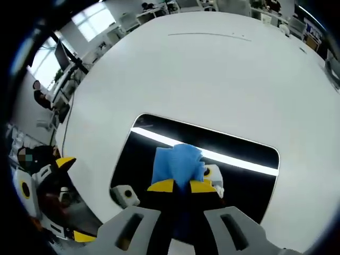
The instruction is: Wipe the mirror surface with the cleaning cloth until all visible marks leave the cleaned area.
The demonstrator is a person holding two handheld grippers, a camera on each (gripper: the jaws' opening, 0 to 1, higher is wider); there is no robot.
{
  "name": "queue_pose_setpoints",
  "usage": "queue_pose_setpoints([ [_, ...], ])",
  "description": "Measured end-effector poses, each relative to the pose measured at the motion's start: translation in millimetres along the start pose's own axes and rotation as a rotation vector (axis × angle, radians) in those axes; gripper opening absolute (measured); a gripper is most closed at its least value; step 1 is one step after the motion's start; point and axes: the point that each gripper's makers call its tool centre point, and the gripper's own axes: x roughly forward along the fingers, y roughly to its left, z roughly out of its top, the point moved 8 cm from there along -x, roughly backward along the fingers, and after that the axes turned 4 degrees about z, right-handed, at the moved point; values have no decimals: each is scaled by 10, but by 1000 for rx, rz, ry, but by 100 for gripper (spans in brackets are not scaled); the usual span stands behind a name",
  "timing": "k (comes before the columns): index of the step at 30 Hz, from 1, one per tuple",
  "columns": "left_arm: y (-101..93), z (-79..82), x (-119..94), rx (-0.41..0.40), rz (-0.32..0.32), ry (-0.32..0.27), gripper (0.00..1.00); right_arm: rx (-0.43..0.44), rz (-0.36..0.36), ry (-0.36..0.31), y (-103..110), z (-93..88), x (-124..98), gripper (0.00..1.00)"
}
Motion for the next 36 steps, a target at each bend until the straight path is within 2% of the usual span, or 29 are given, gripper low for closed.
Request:
queue_pose_setpoints([
  [14,8,13,10,-6,0,-5,99,-3,-11,-6,-65,195,45,3],
  [36,-3,17,20,0,-9,-1,99,-22,-32,-6,-121,394,91,3],
])
